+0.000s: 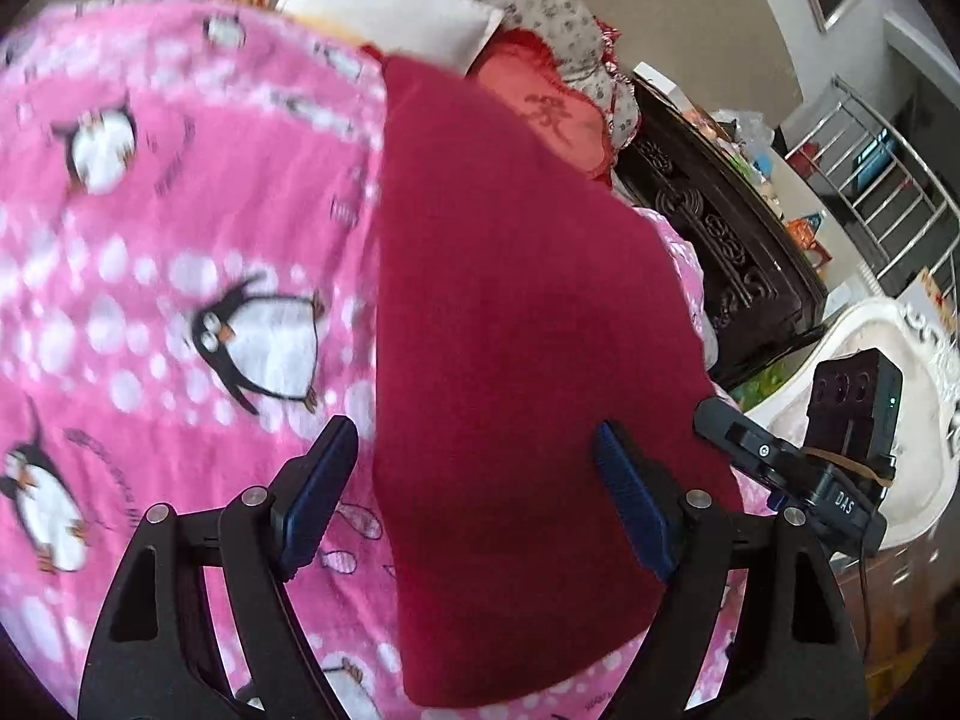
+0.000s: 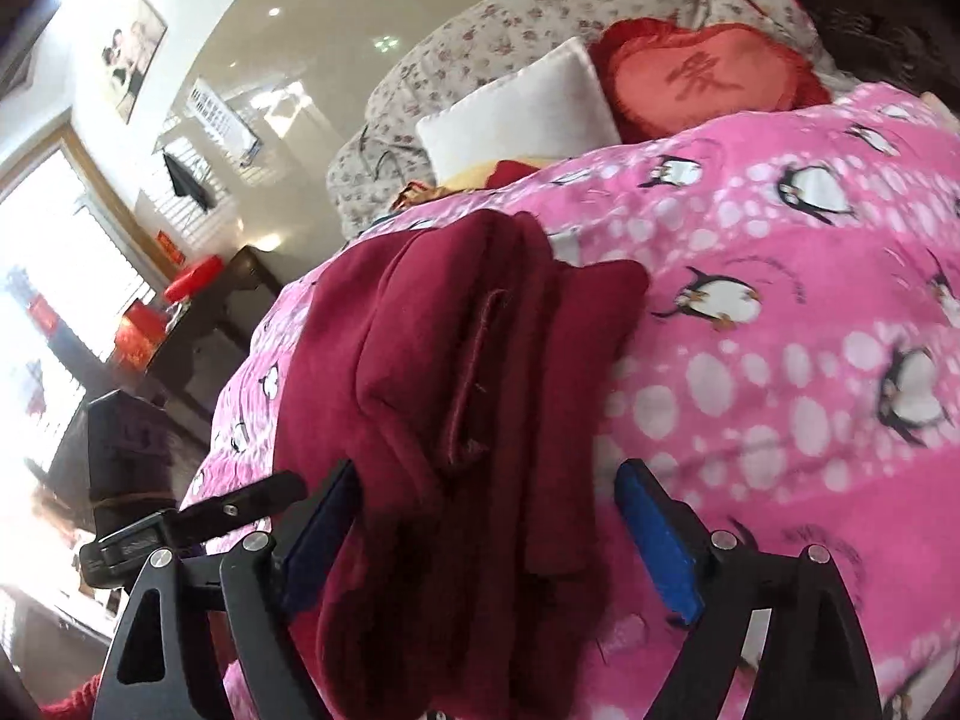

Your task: Fold small clothes

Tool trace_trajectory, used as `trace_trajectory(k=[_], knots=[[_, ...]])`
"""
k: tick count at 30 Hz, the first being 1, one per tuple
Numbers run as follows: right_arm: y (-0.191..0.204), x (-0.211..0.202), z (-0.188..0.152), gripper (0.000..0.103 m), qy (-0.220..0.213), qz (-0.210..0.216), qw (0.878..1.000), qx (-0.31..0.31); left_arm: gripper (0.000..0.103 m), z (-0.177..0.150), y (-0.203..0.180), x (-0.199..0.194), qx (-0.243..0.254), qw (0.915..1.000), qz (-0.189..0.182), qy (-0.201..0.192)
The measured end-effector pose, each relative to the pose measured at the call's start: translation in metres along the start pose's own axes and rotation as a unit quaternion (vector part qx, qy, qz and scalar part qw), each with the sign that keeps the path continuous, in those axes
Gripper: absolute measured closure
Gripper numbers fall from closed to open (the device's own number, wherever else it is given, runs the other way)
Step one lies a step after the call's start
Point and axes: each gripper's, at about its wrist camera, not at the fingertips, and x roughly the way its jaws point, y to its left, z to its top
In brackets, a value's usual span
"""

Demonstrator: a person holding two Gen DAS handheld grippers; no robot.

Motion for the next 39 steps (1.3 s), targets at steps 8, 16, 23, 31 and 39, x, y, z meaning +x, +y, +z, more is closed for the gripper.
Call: trace_trajectory(k=[8, 16, 23, 31, 39], knots=[[0.015, 0.022, 0.013, 0.025, 0.001, -0.015, 0.999, -0.028, 0.022, 0.001, -0.010, 0.018, 0.002, 0.9997, -0.023, 0.002], [0.052, -0.016, 0.000, 0.053, -0.033, 0.003, 0.999, -0.034, 0.042, 0.001, -0.028, -0.027, 0.043, 0.9989, -0.017, -0.010], [0.119, -0.035, -0.041, 0.054, -0.011, 0.055, 0.996, -0.064, 0.042, -0.039, -0.024, -0.120, 0.064, 0.9973, 0.024, -0.026], [0.163, -0.003, -0.114, 0.051, 0.076, 0.055, 0.991, -0.093, 0.042, -0.124, 0.018, -0.145, 0.038, 0.9960, 0.081, 0.001], [0.159, -0.034, -0.124, 0.042, 0.050, -0.004, 0.995, -0.087, 0.037, -0.146, 0.016, -0.152, 0.049, 0.9899, 0.132, -0.018]])
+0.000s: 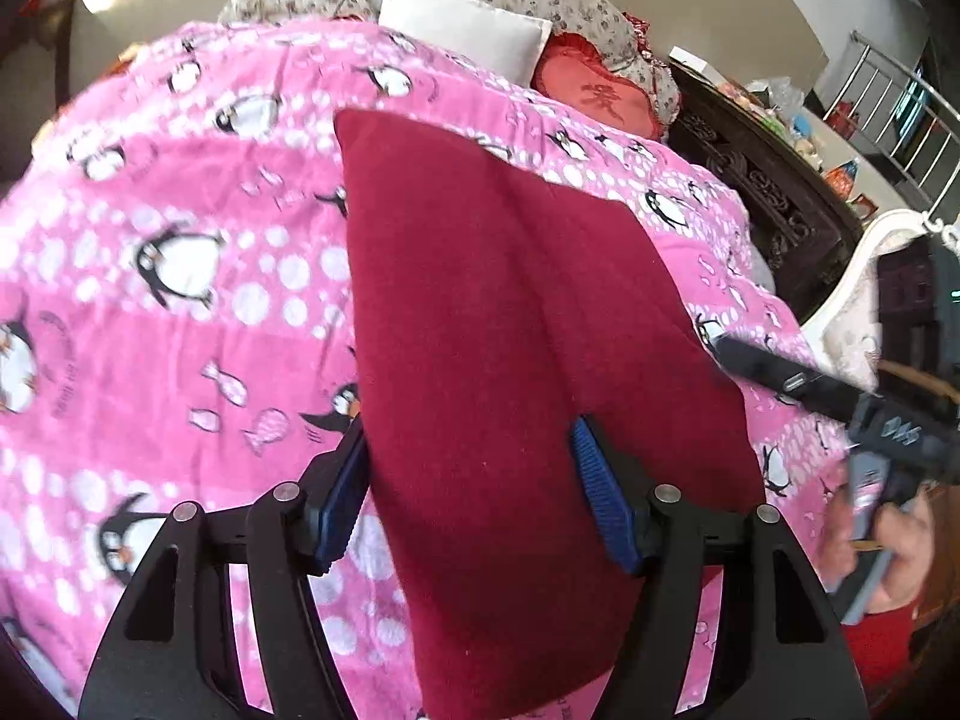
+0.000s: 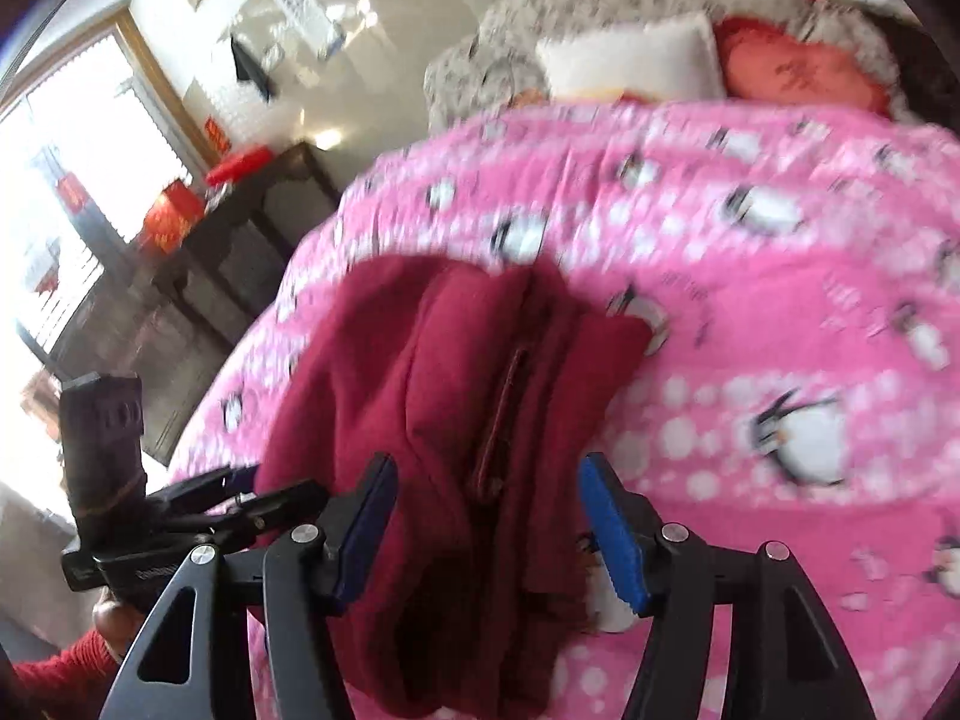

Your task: Fold small clothes

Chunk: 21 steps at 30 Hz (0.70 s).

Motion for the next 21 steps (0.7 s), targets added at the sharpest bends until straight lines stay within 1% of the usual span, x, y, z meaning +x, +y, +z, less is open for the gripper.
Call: trace_trajectory(k=[2, 4, 6, 7, 9, 10, 12, 14, 15, 17, 19, 21], knots=[[0.008, -0.010, 0.010, 0.042, -0.020, -0.004, 1.000, -0.012, 0.037, 0.004, -0.003, -0.008, 0.012, 0.9994, 0.028, -0.015], [0.019, -0.013, 0.017, 0.042, -0.031, -0.004, 0.999, -0.031, 0.037, 0.010, -0.004, -0.017, 0.024, 0.9976, 0.050, -0.043], [0.033, -0.006, 0.026, 0.042, -0.026, -0.004, 0.998, -0.057, 0.036, 0.021, -0.010, -0.023, 0.035, 0.9938, 0.078, -0.071], [0.040, 0.002, 0.027, 0.042, -0.020, -0.003, 0.997, -0.069, 0.036, 0.027, -0.012, -0.021, 0.040, 0.9919, 0.091, -0.079], [0.050, 0.018, 0.026, 0.044, -0.002, 0.003, 0.996, -0.087, 0.036, 0.038, -0.012, -0.016, 0.050, 0.9883, 0.120, -0.080], [0.053, 0.025, 0.023, 0.045, 0.010, -0.004, 0.995, -0.098, 0.036, 0.042, -0.011, -0.011, 0.051, 0.9870, 0.131, -0.079], [0.058, 0.037, 0.015, 0.047, 0.031, -0.036, 0.991, -0.125, 0.036, 0.049, -0.010, 0.000, 0.051, 0.9876, 0.130, -0.071], [0.056, 0.052, 0.006, 0.047, 0.054, -0.095, 0.982, -0.156, 0.036, 0.050, -0.007, 0.018, 0.050, 0.9888, 0.132, -0.047], [0.051, 0.054, 0.001, 0.047, 0.059, -0.096, 0.982, -0.152, 0.036, 0.051, -0.007, 0.025, 0.050, 0.9892, 0.132, -0.040], [0.035, 0.057, -0.004, 0.047, 0.064, -0.084, 0.986, -0.130, 0.036, 0.048, -0.007, 0.036, 0.051, 0.9894, 0.132, -0.030], [0.030, 0.058, -0.004, 0.047, 0.060, -0.078, 0.987, -0.128, 0.036, 0.046, -0.005, 0.041, 0.047, 0.9896, 0.132, -0.034], [0.030, 0.054, -0.004, 0.047, 0.057, -0.079, 0.987, -0.128, 0.036, 0.044, -0.005, 0.039, 0.041, 0.9898, 0.131, -0.039]])
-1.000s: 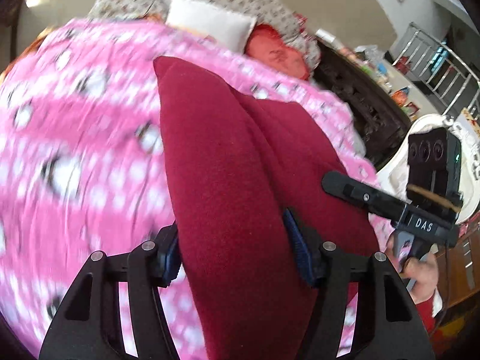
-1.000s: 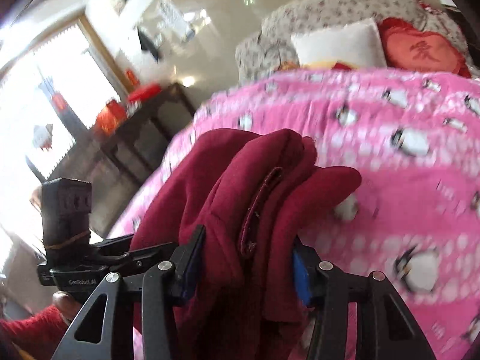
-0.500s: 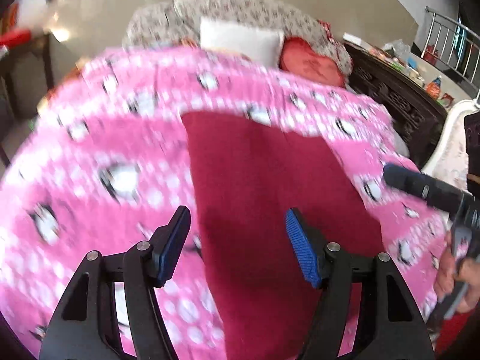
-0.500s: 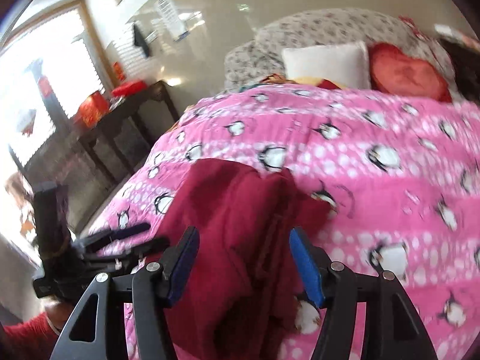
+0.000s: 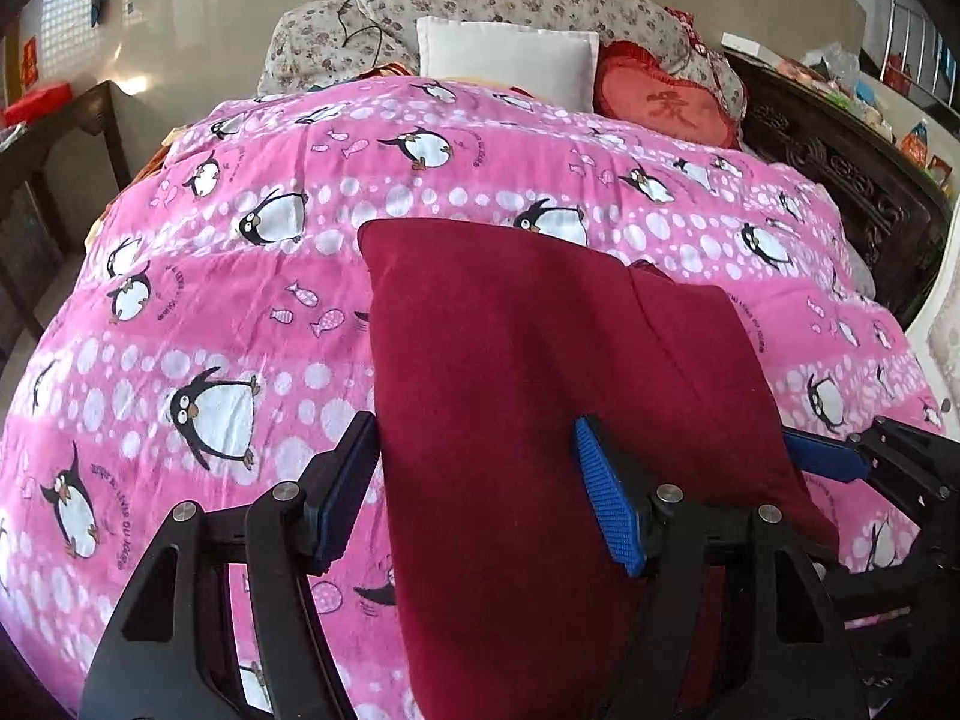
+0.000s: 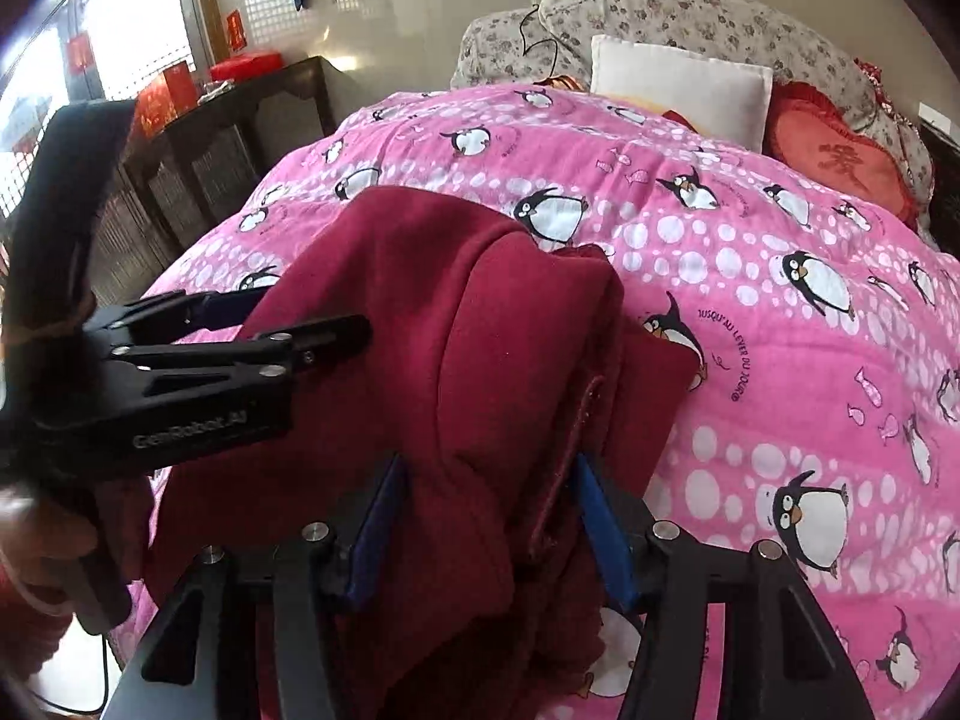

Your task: Fold small clothes

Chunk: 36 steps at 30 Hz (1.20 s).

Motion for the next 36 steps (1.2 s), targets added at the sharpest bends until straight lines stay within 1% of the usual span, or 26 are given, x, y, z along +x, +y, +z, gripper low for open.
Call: trace_trajectory(k=[3, 6, 9, 11, 13, 17, 18, 21, 22, 24, 27, 31, 33, 36], knots=[[0.008, -0.018, -0.001, 0.047, -0.011, -0.009, 1.000, -0.002, 0.036, -0.001, 0.000, -0.007, 0.000, 1.0000, 0.006, -0.007], [0.024, -0.047, -0.006, 0.047, -0.036, -0.020, 0.999, -0.022, 0.036, -0.004, 0.000, -0.015, 0.006, 0.9998, 0.013, -0.012], [0.034, -0.063, -0.011, 0.047, -0.052, -0.010, 0.998, -0.025, 0.036, -0.008, -0.001, -0.023, 0.007, 0.9996, 0.021, -0.019], [0.039, -0.065, -0.016, 0.047, -0.054, 0.002, 0.998, -0.024, 0.036, -0.011, -0.002, -0.029, 0.006, 0.9994, 0.025, -0.023], [0.043, -0.057, -0.023, 0.047, -0.044, 0.010, 0.999, -0.024, 0.036, -0.015, -0.001, -0.033, 0.003, 0.9992, 0.028, -0.029], [0.039, -0.026, -0.038, 0.046, -0.005, -0.019, 1.000, -0.021, 0.036, -0.024, 0.003, -0.042, -0.014, 0.9987, 0.030, -0.039], [0.035, -0.020, -0.041, 0.046, 0.004, -0.013, 1.000, -0.010, 0.036, -0.025, 0.005, -0.044, -0.019, 0.9985, 0.032, -0.041], [0.026, -0.024, -0.043, 0.047, 0.000, 0.017, 1.000, 0.020, 0.036, -0.029, 0.004, -0.051, -0.018, 0.9980, 0.040, -0.045], [0.027, -0.032, -0.042, 0.047, -0.007, 0.019, 1.000, 0.023, 0.036, -0.030, 0.003, -0.054, -0.015, 0.9976, 0.046, -0.050], [0.029, -0.043, -0.040, 0.047, -0.021, 0.009, 1.000, 0.019, 0.036, -0.031, 0.001, -0.060, -0.012, 0.9968, 0.053, -0.059], [0.036, -0.066, -0.034, 0.047, -0.053, -0.021, 0.998, 0.010, 0.036, -0.034, -0.001, -0.069, -0.019, 0.9961, 0.045, -0.074], [0.040, -0.089, -0.026, 0.047, -0.091, -0.047, 0.995, 0.015, 0.036, -0.037, -0.002, -0.083, -0.031, 0.9948, 0.035, -0.090], [0.043, -0.099, -0.024, 0.046, -0.113, -0.055, 0.992, 0.016, 0.036, -0.038, -0.005, -0.090, -0.029, 0.9942, 0.040, -0.096], [0.045, -0.106, -0.022, 0.046, -0.130, -0.069, 0.989, 0.014, 0.036, -0.039, -0.008, -0.098, -0.022, 0.9929, 0.054, -0.104]])
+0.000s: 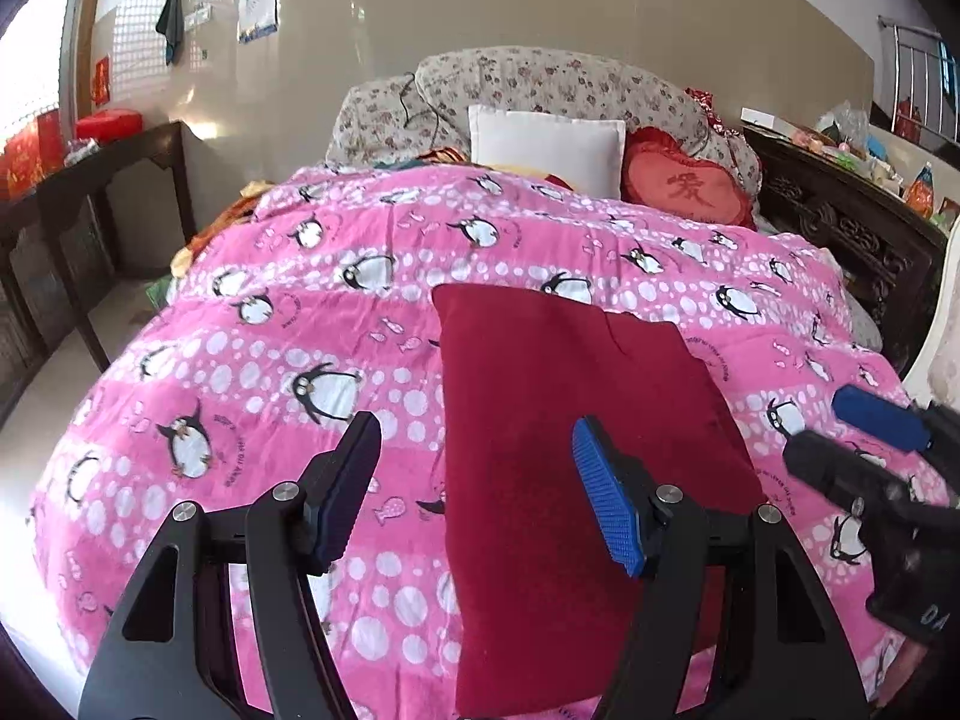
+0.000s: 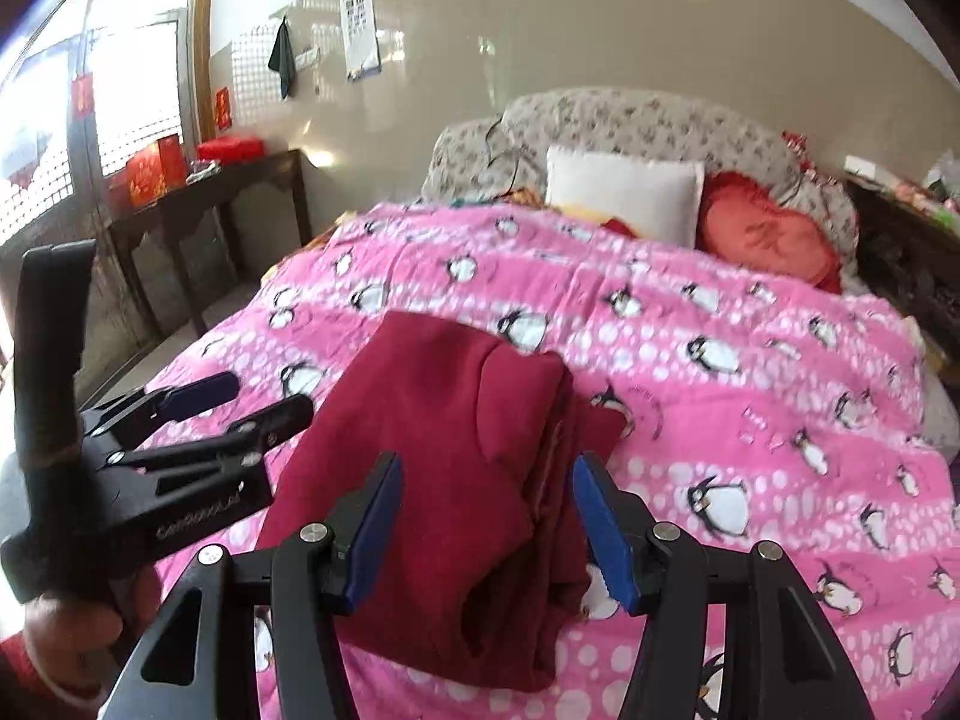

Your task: Fold small clothes

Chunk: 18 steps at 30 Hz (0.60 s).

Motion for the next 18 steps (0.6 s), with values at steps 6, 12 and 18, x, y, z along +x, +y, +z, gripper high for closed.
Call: trace_trajectory(k=[6, 12, 18], knots=[[-0.003, 0.001, 0.000, 0.045, -0.004, -0.029, 0.999, 0.012, 0.036, -0.004, 0.003, -0.010, -0.004, 0.9999, 0.014, -0.008], [-0.002, 0.008, -0.006, 0.045, 0.011, -0.029, 0.999, 0.021, 0.036, -0.008, 0.002, -0.008, -0.001, 0.9999, 0.015, 0.001], [-0.001, 0.011, -0.011, 0.045, 0.015, -0.025, 0.999, 0.030, 0.036, -0.008, 0.001, -0.006, 0.000, 0.9998, 0.018, 0.004]])
